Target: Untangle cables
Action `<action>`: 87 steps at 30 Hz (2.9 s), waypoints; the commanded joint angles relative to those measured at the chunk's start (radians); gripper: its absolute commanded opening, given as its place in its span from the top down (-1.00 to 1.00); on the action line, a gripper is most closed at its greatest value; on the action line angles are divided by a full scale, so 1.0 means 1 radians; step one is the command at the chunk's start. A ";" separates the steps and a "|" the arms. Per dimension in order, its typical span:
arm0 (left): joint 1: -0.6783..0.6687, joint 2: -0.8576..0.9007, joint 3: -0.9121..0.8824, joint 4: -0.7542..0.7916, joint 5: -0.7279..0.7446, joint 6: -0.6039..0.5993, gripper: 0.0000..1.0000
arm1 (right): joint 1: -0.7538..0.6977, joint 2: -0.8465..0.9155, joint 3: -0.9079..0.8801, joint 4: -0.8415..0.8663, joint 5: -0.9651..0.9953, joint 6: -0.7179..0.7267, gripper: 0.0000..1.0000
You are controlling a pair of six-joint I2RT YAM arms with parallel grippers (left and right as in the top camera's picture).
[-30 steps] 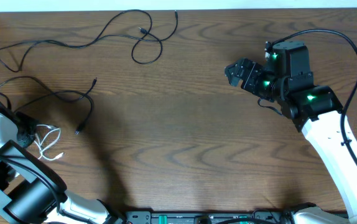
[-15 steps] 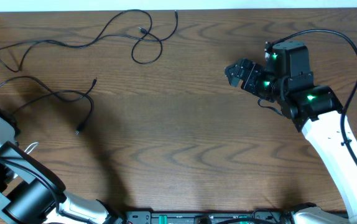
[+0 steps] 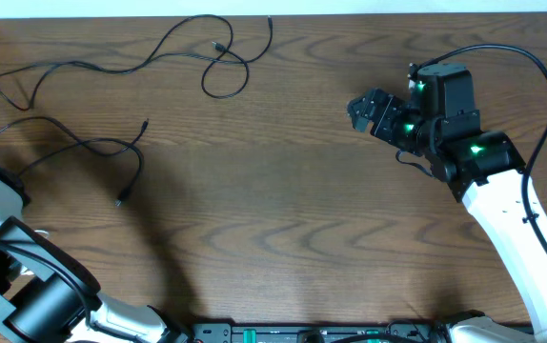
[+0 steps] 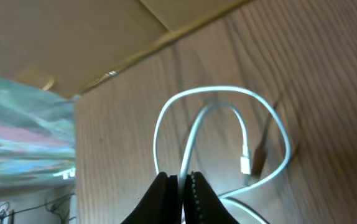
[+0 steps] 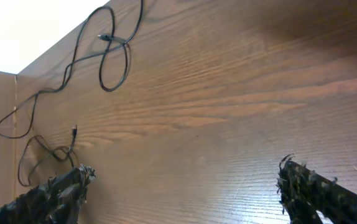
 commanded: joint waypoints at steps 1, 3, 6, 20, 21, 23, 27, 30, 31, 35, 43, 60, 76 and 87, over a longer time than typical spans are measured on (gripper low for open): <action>0.006 0.019 -0.003 -0.016 0.051 -0.006 0.67 | -0.003 0.005 0.009 -0.001 0.015 -0.016 -0.88; 0.006 0.021 -0.003 -0.025 0.051 -0.006 0.38 | -0.003 0.005 0.009 -0.010 0.015 -0.016 -0.89; 0.006 0.021 -0.003 -0.031 0.051 -0.006 -0.24 | -0.003 0.005 0.009 -0.021 0.015 -0.016 -0.90; -0.004 -0.322 0.010 -0.042 0.558 -0.196 -0.58 | -0.003 0.005 0.009 -0.058 0.015 -0.016 -0.98; -0.004 -0.344 0.010 -0.042 0.623 -0.201 -0.60 | -0.003 0.005 0.009 -0.065 0.015 -0.017 -0.99; -0.006 -0.419 0.010 -0.038 0.888 -0.202 -0.93 | -0.003 0.005 0.009 -0.084 0.015 -0.041 -0.98; -0.100 -0.528 0.010 0.005 1.207 -0.202 -0.95 | -0.004 0.001 0.009 -0.131 0.015 -0.214 -0.98; -0.306 -0.586 0.010 -0.007 1.191 -0.174 -0.95 | -0.023 -0.019 0.010 -0.158 0.015 -0.255 -0.99; -0.369 -0.597 0.010 -0.023 1.190 -0.151 -0.96 | -0.032 -0.028 0.010 -0.165 0.015 -0.255 -0.98; -0.612 -0.636 0.010 -0.159 1.147 -0.058 -0.96 | -0.079 -0.090 0.010 -0.213 0.015 -0.259 -0.98; -0.815 -0.809 0.010 -0.326 0.869 -0.054 -0.96 | -0.124 -0.283 0.009 -0.303 0.040 -0.345 -0.98; -0.816 -1.161 0.010 -0.624 0.846 -0.054 -0.97 | -0.125 -0.657 -0.175 -0.347 0.216 -0.326 -0.99; -0.816 -1.161 0.010 -0.656 0.846 -0.054 -0.97 | -0.125 -0.657 -0.175 -0.555 0.216 -0.326 -0.99; -0.816 -1.161 0.010 -0.656 0.846 -0.054 -0.97 | -0.125 -0.657 -0.175 -0.562 0.216 -0.326 -0.99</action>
